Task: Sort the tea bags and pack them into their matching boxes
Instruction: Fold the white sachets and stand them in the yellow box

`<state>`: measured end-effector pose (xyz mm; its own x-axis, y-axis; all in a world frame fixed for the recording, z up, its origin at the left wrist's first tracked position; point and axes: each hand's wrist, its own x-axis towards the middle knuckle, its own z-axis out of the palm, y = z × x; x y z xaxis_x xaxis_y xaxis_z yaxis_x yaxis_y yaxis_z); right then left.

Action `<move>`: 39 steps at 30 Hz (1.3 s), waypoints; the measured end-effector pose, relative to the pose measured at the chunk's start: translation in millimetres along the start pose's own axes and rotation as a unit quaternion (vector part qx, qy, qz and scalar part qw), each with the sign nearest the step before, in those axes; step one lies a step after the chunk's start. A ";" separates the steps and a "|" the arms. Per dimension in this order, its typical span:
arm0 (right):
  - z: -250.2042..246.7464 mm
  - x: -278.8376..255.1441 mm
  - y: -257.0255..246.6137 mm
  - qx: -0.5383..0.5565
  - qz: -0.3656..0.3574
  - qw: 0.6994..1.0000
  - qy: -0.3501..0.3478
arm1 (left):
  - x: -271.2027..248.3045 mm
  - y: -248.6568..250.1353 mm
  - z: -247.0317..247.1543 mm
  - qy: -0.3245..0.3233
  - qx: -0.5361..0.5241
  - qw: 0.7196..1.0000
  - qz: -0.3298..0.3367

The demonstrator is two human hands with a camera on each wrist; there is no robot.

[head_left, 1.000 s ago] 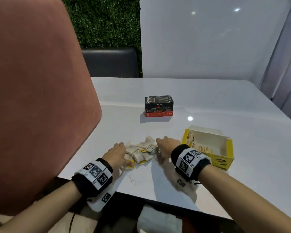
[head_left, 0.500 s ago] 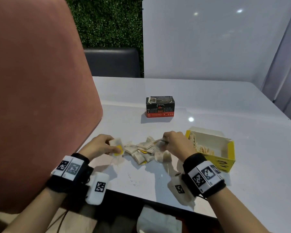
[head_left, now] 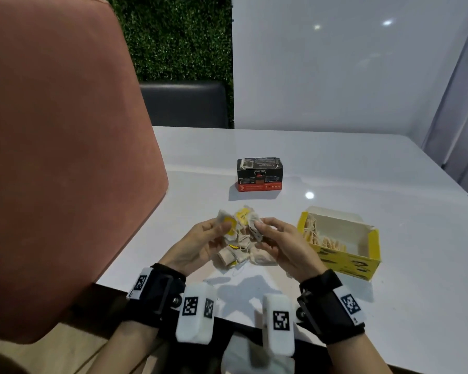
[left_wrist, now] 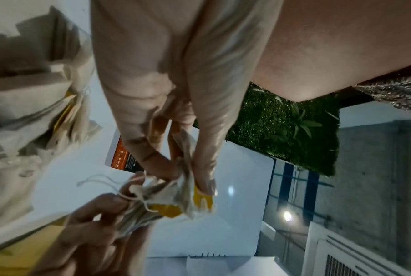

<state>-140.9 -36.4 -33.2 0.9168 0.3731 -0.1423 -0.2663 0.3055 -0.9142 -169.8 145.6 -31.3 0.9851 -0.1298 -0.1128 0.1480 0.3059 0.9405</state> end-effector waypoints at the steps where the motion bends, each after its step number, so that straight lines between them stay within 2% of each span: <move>1: -0.6 -0.7 1.2 0.019 0.004 1.000 -0.002 | 0.3 -1.1 1.2 -0.008 -0.001 1.000 -0.001; 8: 8.5 -4.2 3.6 -0.012 -0.045 0.999 0.002 | 1.9 -6.2 0.5 0.029 -0.050 0.998 -0.011; 10: 10.3 -5.9 3.4 -0.079 -0.061 0.995 -0.003 | 0.4 -5.7 0.8 0.032 -0.061 0.997 -0.020; 12: 10.6 -5.4 5.1 -0.193 -0.090 0.977 0.017 | -1.5 -5.1 2.4 0.026 -0.077 0.996 -0.027; 14: 11.4 -2.9 6.8 -0.293 -0.134 0.945 0.054 | -3.0 -4.0 3.1 0.023 -0.101 0.994 -0.033; 18: 9.4 2.3 10.7 -0.313 -0.203 0.921 0.111 | -5.3 0.7 4.7 0.030 -0.126 0.991 -0.037; 23: 3.1 2.9 5.4 -0.313 -0.201 0.916 0.151 | -9.9 7.4 6.6 0.020 -0.171 0.984 -0.043; 26: -0.2 -0.4 -2.9 -0.344 -0.215 0.908 0.103 | -8.8 6.2 1.8 0.036 -0.154 0.986 -0.060; 28: -1.6 -1.3 -6.9 -0.341 -0.189 0.918 0.076 | -9.3 7.2 0.7 0.043 -0.132 0.988 -0.072; 31: 0.3 -1.3 -7.8 -0.337 -0.155 0.927 0.051 | -12.8 10.6 3.8 0.028 -0.153 0.984 -0.083; 35: 3.2 3.1 -1.8 -0.435 -0.158 0.884 0.072 | -17.5 15.1 12.2 0.007 -0.173 0.982 -0.078; 36: 2.9 3.9 -1.1 -0.440 -0.157 0.881 0.072 | -17.3 14.5 11.4 0.005 -0.178 0.981 -0.077; 39: -1.4 7.0 4.0 -0.403 -0.146 0.902 0.045 | -14.8 12.2 4.9 0.011 -0.160 0.984 -0.071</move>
<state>-135.2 -33.8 -38.4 0.9431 0.2951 0.1531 0.2606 -0.3704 -0.8916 -183.0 146.7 -16.6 0.9537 -0.1727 -0.2461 0.3006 0.5687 0.7657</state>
